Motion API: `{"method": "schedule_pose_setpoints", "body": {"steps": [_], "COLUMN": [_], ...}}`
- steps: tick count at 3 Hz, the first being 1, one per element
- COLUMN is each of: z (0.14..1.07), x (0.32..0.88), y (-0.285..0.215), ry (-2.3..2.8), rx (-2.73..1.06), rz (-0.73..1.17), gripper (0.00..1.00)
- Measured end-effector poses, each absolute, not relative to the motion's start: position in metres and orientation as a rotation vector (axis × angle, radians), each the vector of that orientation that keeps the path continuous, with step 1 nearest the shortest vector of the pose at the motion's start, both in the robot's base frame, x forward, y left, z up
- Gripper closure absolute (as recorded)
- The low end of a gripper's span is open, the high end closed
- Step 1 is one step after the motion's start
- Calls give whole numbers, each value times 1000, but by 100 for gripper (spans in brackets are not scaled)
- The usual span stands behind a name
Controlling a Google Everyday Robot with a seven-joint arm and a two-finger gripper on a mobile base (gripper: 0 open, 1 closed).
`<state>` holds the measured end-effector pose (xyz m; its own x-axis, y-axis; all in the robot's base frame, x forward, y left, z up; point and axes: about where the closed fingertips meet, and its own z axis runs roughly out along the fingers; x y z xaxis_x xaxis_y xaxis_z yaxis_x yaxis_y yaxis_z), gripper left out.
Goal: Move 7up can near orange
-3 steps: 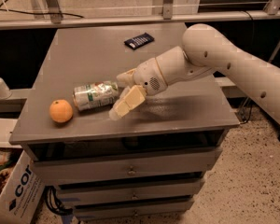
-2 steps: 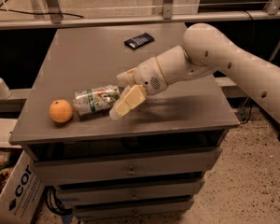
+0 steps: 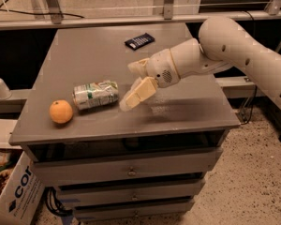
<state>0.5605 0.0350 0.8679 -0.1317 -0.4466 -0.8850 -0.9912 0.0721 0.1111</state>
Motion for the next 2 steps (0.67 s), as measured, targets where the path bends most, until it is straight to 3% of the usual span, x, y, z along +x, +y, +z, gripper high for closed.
{"method": "schedule_pose_setpoints", "body": {"steps": [2], "z": [884], "x": [576], "y": [4], "ry": [1636], "rx": [-1411], "rz": [934], "gripper": [0]}}
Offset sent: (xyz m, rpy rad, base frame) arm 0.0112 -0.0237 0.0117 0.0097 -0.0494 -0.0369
